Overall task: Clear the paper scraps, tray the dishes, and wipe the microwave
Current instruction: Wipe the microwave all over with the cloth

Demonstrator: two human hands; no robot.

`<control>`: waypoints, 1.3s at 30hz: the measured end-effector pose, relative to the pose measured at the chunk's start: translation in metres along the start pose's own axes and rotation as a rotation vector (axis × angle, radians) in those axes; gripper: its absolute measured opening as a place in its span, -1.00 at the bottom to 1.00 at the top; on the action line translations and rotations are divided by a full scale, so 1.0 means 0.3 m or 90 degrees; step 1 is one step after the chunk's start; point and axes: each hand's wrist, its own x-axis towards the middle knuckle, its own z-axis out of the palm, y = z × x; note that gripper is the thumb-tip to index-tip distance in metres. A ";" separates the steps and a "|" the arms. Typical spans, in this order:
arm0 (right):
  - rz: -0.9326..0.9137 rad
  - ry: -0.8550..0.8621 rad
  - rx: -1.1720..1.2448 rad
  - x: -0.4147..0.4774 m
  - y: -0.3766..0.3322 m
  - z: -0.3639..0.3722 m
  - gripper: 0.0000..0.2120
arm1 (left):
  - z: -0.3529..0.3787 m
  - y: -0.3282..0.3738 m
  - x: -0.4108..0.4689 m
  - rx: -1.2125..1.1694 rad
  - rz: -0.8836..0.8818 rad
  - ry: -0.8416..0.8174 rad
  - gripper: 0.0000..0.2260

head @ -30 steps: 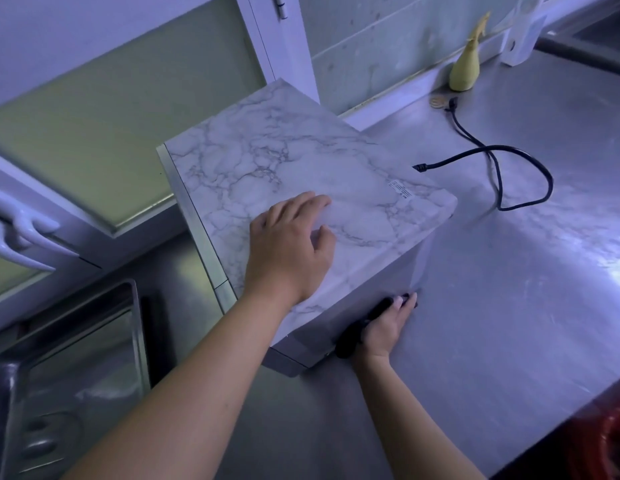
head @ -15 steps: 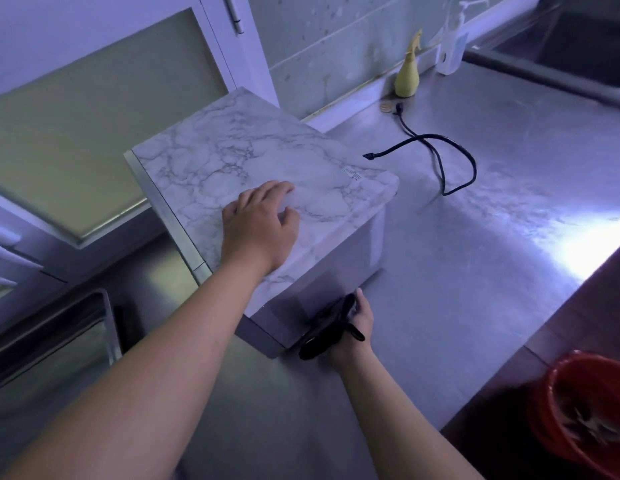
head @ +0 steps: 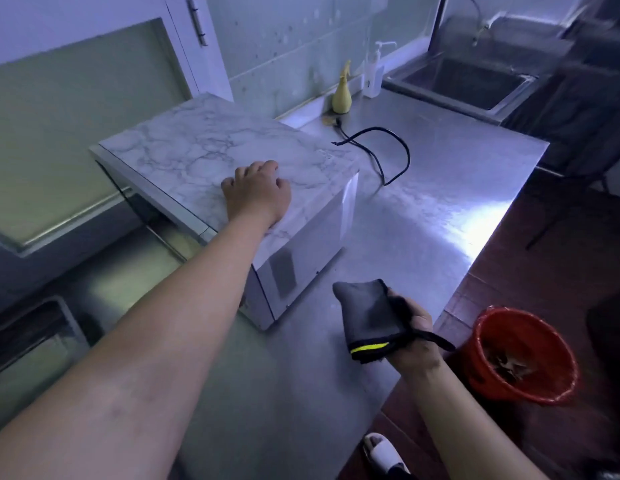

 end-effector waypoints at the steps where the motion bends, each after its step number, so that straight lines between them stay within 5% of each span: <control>1: -0.019 0.005 -0.013 -0.035 -0.014 -0.013 -0.84 | -0.007 -0.002 0.004 -0.011 -0.001 -0.012 -0.60; 7: 0.064 0.091 -0.141 -0.113 -0.016 0.001 -0.64 | -0.067 -0.089 -0.027 -0.009 0.060 -0.099 -0.56; 15: 0.130 -0.033 0.061 -0.121 0.041 0.111 -0.92 | -0.066 -0.142 -0.104 0.080 -0.014 -0.063 -0.50; 20: 0.153 -0.062 0.045 -0.033 0.051 0.244 -0.65 | -0.052 -0.147 -0.103 0.056 -0.027 -0.019 -0.54; 23: 0.056 -0.046 -0.001 0.045 0.049 0.361 -0.40 | -0.049 -0.147 -0.091 0.049 -0.035 -0.003 -0.56; 29: -0.205 0.006 -0.278 0.081 0.160 0.592 -0.47 | -0.043 -0.154 -0.089 0.045 -0.038 0.009 -0.54; 33: -0.341 0.048 -0.497 0.096 0.214 0.550 -0.46 | -0.043 -0.155 -0.093 0.039 -0.031 0.017 -0.53; 39: -0.528 0.083 -0.612 0.162 0.244 0.481 -0.48 | -0.047 -0.151 -0.095 0.032 -0.032 0.023 -0.49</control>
